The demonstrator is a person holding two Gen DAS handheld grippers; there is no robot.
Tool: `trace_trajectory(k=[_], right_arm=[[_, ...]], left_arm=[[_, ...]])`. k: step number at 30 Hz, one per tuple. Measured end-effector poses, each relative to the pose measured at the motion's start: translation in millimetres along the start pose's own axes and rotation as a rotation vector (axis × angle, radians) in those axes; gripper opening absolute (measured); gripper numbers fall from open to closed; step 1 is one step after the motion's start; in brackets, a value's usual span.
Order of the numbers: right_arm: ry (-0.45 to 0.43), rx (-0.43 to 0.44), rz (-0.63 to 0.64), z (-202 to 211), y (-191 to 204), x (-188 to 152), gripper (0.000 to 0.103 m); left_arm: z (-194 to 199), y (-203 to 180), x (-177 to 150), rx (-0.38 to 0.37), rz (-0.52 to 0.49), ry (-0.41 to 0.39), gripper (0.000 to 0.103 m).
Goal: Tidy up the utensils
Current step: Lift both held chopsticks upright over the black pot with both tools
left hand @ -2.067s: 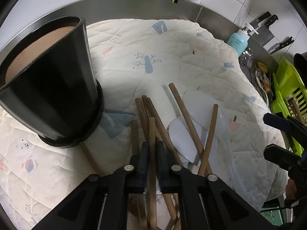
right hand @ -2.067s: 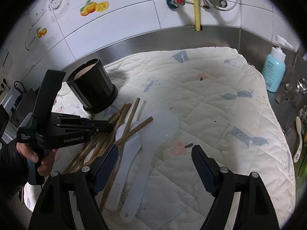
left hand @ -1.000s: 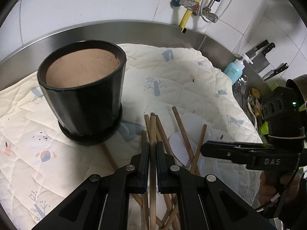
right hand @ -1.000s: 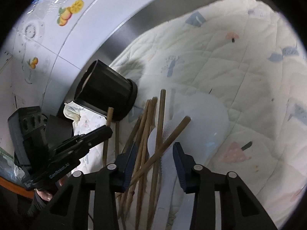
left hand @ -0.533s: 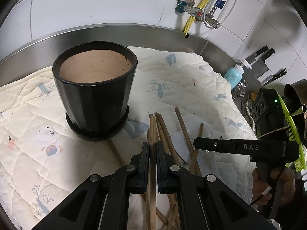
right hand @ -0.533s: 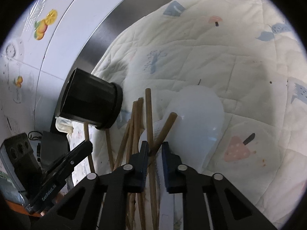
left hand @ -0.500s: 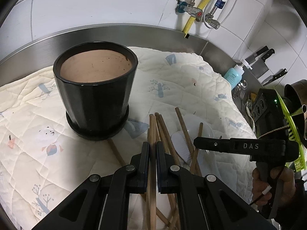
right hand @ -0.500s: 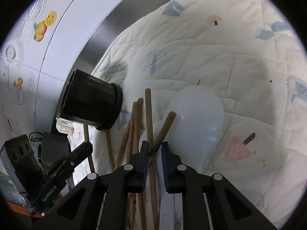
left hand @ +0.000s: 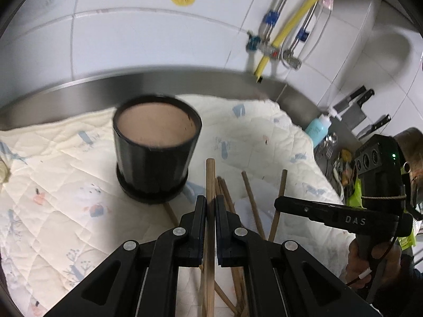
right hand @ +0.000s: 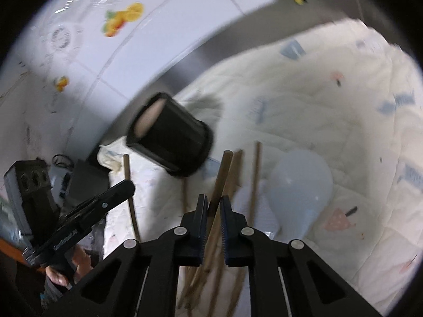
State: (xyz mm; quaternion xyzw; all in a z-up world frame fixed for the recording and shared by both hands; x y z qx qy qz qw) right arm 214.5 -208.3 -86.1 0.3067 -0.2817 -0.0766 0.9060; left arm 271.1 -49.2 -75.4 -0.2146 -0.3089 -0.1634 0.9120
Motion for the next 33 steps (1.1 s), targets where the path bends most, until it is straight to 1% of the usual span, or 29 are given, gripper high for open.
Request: trace_trajectory(k=[9,15,19,24,28,30,33], right_arm=[[-0.060,0.062,0.154,32,48,19,0.010],[-0.113,0.082,0.220,49,72,37,0.010],[-0.153,0.082,0.260,59,86,52,0.010],[-0.203,0.073,0.304,70,103,74,0.009],[-0.244,0.068,0.344,77,118,92,0.009],[-0.267,0.059,0.365,79,125,101,0.009],[-0.299,0.056,0.379,81,133,114,0.009]], left_arm=[[64,3,37,0.007,0.032,-0.141,0.006],[105,5,70,0.031,0.021,-0.245,0.006],[130,2,98,0.039,0.007,-0.316,0.006],[153,-4,133,0.066,-0.028,-0.401,0.006],[169,-7,158,0.105,-0.061,-0.460,0.006],[176,-6,169,0.143,-0.080,-0.497,0.006],[172,-1,180,0.158,-0.082,-0.508,0.006]])
Point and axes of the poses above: each gripper's, at about its wrist camera, not at the fingertips, and z roughly against the way its jaws point, y to its left, x to its top, the point moved 6 cm from there along -z, roughly the way its jaws point, and after that the axes turned 2 degrees about x, right-handed, at the moved point
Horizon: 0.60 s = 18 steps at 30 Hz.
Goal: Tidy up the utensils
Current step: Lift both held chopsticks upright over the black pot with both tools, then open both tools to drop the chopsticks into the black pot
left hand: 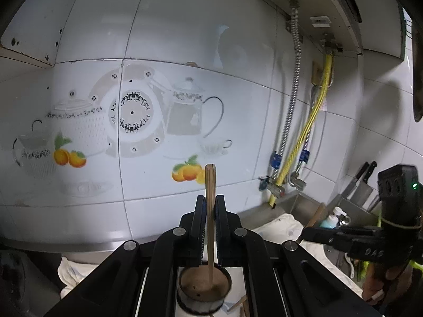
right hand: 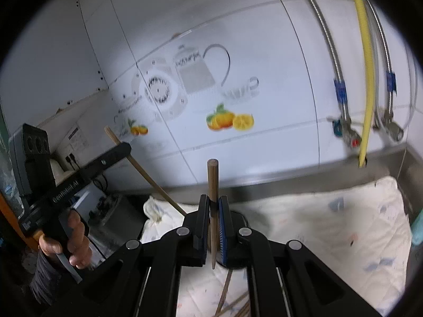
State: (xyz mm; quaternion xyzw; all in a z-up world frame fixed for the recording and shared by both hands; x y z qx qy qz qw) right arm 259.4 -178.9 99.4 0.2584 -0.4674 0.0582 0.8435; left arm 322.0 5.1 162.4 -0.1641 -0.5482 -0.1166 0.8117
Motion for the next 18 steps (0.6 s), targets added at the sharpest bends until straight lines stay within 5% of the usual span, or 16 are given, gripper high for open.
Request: trace_trajectory(k=[8,18], right_arm=[[-0.044,-0.062,0.057,-21,5,18,0.009],[0.081,-0.108,0.043,-72,-9,-11,0.009]], left_arm=[[-50,16,-34,0.033,0.015,0.100,0.006],[-95,37,-86,0.062,0.053,0.235,0.006]])
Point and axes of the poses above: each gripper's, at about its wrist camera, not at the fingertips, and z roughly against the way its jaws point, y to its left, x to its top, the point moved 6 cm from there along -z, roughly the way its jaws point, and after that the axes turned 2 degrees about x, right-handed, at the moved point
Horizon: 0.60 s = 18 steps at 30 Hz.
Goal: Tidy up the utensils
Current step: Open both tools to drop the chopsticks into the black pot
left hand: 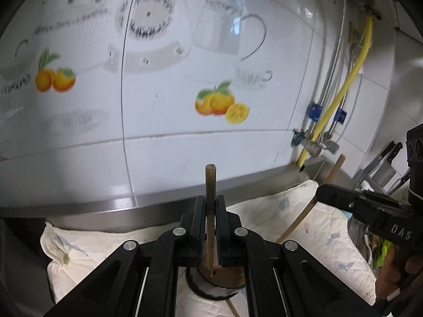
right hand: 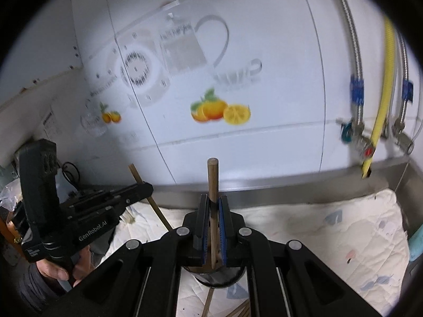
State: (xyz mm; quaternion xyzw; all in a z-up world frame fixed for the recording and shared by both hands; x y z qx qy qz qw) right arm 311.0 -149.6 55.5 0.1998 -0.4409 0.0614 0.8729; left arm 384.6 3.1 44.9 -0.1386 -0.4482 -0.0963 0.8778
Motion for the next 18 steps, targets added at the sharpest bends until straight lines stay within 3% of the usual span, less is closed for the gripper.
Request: trace_trajectory(k=[11,14,16,18], right_arm=[[0.060,-0.022,-0.052,-19,-15,-10,0.010],[0.056,-0.038,-0.043,-18,-17,-7,0.017],[0.042,-0.049,-0.028,-14,-18,-4,0.036],[0.035,-0.055,-0.019,-11,-18,-2,0.039]], left_arm=[[-24,9,-13,0.014,0.020,0.084,0.009],[-28,11,-13,0.023,0.030,0.093,0.012],[-28,12,-14,0.014,0.044,0.095,0.023],[-26,13,-14,0.028,0.051,0.086,0.045]])
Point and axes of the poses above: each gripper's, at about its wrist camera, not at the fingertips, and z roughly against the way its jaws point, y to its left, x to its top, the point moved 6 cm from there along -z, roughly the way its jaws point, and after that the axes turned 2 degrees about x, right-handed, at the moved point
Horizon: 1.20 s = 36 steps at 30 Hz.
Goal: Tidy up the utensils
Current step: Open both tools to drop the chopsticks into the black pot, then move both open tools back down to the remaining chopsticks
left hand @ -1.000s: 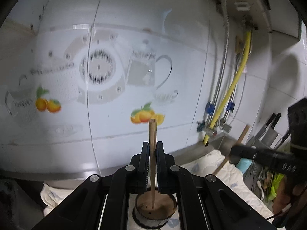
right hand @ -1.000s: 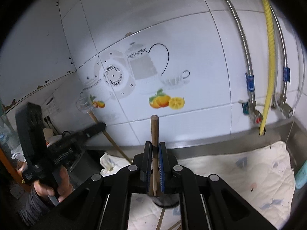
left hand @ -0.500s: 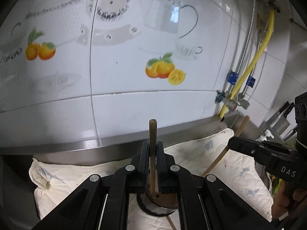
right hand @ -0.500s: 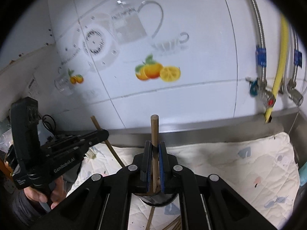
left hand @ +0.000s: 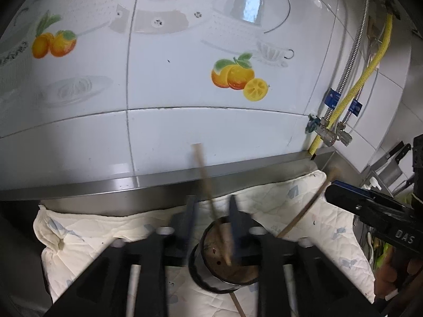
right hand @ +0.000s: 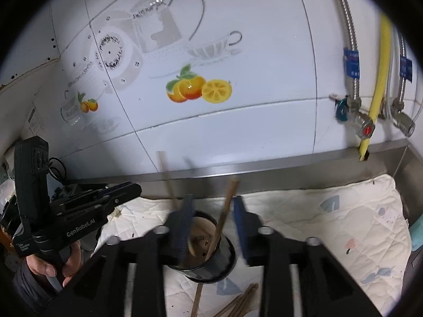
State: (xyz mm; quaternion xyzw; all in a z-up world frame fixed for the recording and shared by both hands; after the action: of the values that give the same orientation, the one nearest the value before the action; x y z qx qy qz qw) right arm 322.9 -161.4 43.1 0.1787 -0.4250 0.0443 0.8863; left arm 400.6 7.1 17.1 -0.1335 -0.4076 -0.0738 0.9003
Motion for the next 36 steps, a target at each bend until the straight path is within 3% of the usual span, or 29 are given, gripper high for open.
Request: trace_trajectory(k=[1,13,27,36], right_arm=[[-0.003,-0.003,0.003,2,0,1,0.040],[0.003,-0.019,0.033,37,-11,-15,0.043],[0.109,-0.023,-0.013,63,-38,-97,0.043],[0.203,-0.009,-0.069,51,-54,-139,0.043]], left_arm=[[2,1,0,0.011,0.003,-0.010,0.051],[35,-8,-19,0.012,-0.020,-0.013,0.051],[57,-30,-101,-0.009,-0.052,0.085,0.051],[39,-49,-154,-0.063,-0.033,0.196,0.051]])
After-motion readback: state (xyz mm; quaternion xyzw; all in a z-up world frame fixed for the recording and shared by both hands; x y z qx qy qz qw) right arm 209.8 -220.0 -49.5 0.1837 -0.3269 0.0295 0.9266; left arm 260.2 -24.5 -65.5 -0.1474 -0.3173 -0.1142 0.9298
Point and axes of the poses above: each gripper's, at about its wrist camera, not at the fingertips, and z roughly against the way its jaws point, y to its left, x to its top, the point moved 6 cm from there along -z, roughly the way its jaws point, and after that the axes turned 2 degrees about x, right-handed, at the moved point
